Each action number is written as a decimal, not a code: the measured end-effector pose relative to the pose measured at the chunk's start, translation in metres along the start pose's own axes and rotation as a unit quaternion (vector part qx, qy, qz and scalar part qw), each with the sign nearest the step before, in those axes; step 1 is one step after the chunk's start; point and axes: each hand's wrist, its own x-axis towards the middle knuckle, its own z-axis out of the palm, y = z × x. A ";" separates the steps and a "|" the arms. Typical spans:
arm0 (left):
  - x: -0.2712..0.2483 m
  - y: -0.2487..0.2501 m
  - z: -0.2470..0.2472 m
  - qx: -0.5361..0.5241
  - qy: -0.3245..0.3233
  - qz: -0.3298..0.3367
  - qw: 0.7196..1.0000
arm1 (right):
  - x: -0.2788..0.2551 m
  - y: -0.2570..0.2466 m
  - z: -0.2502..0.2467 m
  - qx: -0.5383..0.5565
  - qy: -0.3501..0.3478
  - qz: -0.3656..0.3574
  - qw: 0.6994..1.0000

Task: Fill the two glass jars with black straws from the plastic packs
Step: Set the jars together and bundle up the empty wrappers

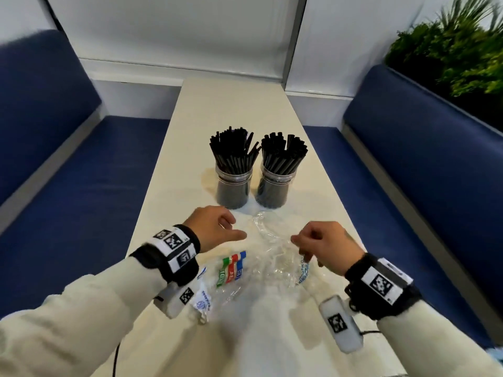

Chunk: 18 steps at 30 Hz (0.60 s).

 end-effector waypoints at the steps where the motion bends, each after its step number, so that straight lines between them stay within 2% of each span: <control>1: -0.002 0.003 0.011 0.020 -0.028 0.000 0.999 | -0.012 0.002 0.015 -0.009 -0.057 0.017 0.998; 3: 0.000 0.006 0.031 0.076 -0.075 -0.011 0.994 | -0.028 0.006 0.043 -0.021 -0.144 0.055 0.988; 4: 0.000 0.005 0.038 0.110 -0.088 -0.015 0.990 | -0.033 0.009 0.054 -0.018 -0.166 0.072 0.983; 6: -0.003 0.003 0.044 0.135 -0.076 -0.011 0.988 | -0.039 0.013 0.069 -0.003 -0.179 0.098 0.979; 7: -0.006 0.001 0.045 0.113 -0.053 -0.007 0.992 | -0.040 0.014 0.073 0.006 -0.173 0.112 0.978; 10: -0.019 -0.009 0.046 -0.053 0.033 -0.014 0.998 | -0.036 0.014 0.077 0.084 -0.143 0.144 0.976; 13: -0.039 -0.013 0.042 -0.238 0.053 -0.024 0.970 | -0.023 0.007 0.081 0.203 -0.102 0.126 0.966; 16: -0.055 -0.012 0.037 -0.318 0.078 -0.029 0.944 | -0.009 -0.002 0.080 0.308 -0.053 0.070 0.947; 18: -0.068 -0.014 0.033 -0.381 0.100 -0.052 0.918 | -0.004 -0.007 0.077 0.336 -0.075 0.047 0.938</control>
